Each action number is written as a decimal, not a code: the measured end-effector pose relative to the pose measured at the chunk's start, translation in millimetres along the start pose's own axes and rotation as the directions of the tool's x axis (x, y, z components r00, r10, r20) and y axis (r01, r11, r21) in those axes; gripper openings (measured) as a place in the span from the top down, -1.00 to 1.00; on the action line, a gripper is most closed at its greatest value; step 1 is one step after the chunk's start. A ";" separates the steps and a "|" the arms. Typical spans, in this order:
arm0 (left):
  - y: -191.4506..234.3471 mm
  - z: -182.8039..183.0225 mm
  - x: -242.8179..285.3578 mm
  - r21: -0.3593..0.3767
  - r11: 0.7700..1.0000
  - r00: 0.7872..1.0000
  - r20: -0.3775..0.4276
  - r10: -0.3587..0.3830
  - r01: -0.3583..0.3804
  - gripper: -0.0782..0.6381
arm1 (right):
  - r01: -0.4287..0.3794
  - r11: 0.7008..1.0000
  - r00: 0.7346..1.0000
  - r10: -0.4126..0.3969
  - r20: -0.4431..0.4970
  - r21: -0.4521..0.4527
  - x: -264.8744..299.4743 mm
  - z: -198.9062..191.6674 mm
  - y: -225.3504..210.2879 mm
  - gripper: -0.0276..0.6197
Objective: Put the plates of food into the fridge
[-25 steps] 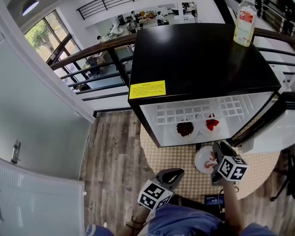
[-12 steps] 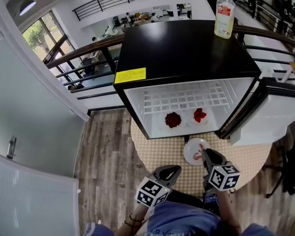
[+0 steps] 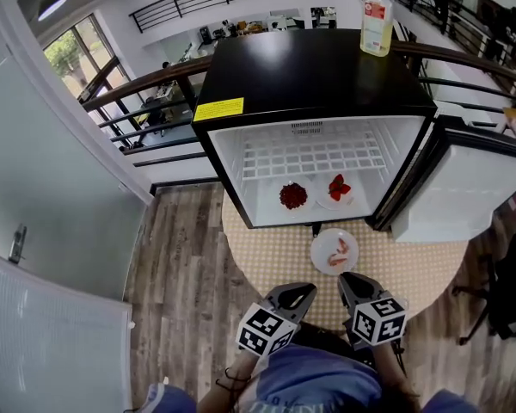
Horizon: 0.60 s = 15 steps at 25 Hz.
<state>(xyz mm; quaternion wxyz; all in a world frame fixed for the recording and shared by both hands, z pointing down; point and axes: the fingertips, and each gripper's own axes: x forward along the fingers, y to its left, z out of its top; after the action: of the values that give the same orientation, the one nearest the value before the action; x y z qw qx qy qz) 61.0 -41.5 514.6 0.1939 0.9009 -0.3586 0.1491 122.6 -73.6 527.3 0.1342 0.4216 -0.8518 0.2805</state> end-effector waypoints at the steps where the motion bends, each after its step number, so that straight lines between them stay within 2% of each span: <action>1: -2.0 -0.3 0.8 0.001 1.000 1.000 0.000 -0.002 0.002 0.73 | -0.006 1.000 1.000 0.006 -0.006 -0.004 -2.2 -3.8 2.4 0.79; 10: -25.3 -1.2 8.5 0.032 0.998 0.999 -0.008 -0.052 0.052 0.73 | -0.027 1.000 0.999 0.027 -0.035 -0.003 -16.9 -24.6 7.9 0.80; 15: -31.4 -0.3 9.2 0.071 0.997 0.999 -0.016 -0.039 0.040 0.73 | -0.020 1.000 0.999 0.021 -0.040 0.017 -22.5 -30.3 5.4 0.80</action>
<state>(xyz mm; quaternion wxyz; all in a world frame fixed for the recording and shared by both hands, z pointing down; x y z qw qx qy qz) 89.5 -25.8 511.0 0.1669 0.9130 -0.3339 0.1644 131.7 -38.5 539.3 0.1449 0.4083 -0.8507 0.2976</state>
